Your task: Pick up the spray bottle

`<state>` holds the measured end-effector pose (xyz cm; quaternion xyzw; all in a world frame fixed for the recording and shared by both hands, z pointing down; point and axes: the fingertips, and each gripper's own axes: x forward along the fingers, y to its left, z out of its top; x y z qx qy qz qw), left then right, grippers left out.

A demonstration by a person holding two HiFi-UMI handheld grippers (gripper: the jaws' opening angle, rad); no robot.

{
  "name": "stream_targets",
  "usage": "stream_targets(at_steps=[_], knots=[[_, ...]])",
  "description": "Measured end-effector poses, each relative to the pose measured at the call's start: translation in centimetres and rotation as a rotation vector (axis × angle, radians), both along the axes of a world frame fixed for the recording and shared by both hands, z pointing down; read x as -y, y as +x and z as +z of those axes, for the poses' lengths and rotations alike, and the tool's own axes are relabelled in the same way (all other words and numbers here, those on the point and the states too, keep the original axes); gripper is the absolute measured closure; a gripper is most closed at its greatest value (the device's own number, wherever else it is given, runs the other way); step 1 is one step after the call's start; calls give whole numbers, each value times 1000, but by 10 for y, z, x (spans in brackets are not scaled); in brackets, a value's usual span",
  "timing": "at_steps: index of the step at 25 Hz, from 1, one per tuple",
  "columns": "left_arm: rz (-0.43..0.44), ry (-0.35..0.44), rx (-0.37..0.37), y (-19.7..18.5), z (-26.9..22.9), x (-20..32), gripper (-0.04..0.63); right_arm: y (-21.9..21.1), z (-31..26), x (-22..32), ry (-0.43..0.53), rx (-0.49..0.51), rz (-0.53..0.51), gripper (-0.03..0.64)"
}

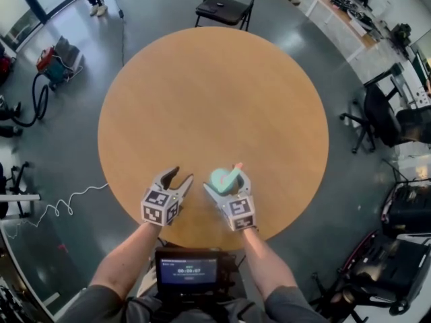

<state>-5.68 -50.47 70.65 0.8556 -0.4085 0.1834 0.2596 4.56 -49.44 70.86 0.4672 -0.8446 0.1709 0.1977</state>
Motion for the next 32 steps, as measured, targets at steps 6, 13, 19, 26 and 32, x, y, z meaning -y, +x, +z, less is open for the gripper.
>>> stream_targets(at_steps=[6, 13, 19, 26, 32], knots=[[6, -9, -5, -2, 4, 2, 382, -9, 4, 4, 10, -27, -15, 149], [4, -7, -7, 1, 4, 1, 430, -12, 3, 8, 26, -19, -7, 176], [10, 11, -5, 0, -4, 3, 505, -14, 1, 7, 17, -1, -32, 181], [22, 55, -16, 4, -27, 7, 508, -12, -20, 6, 21, 3, -42, 181], [27, 112, -51, 5, -58, 5, 579, -11, -60, 2, 54, 12, -52, 181]])
